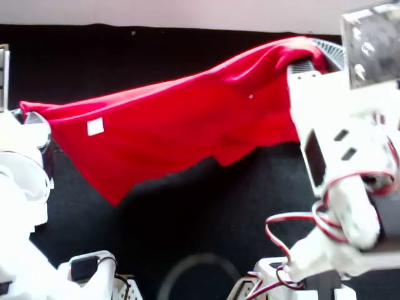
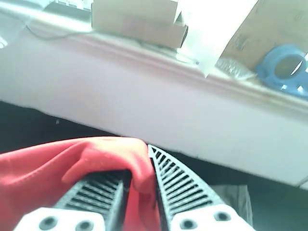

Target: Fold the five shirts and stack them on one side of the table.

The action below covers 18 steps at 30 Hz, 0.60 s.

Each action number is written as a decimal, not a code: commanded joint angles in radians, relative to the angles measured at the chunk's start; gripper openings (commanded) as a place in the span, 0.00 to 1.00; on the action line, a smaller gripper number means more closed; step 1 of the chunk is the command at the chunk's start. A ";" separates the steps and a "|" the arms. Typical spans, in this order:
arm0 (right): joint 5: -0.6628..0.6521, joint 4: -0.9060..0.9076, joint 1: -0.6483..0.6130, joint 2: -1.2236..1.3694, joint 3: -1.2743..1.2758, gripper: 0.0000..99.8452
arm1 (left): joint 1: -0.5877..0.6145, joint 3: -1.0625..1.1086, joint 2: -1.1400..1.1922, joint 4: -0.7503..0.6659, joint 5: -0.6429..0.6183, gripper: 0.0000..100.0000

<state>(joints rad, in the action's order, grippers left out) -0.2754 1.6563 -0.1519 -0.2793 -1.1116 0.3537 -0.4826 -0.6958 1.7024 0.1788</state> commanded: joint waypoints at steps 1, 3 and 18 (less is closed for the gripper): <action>-0.048 -0.024 -0.004 -0.024 -0.076 0.01 | 0.001 -0.004 0.002 -0.048 -0.029 0.01; -0.072 -0.067 -0.004 -0.024 -0.088 0.01 | -0.001 0.001 0.004 -0.063 -0.029 0.01; -0.130 -0.216 -0.004 -0.053 -0.104 0.01 | -0.001 0.087 0.002 -0.153 -0.031 0.01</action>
<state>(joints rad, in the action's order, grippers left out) -0.3982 1.4753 -0.1519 -0.2977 -1.1792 0.3537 -0.4595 -0.6974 1.5581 0.1573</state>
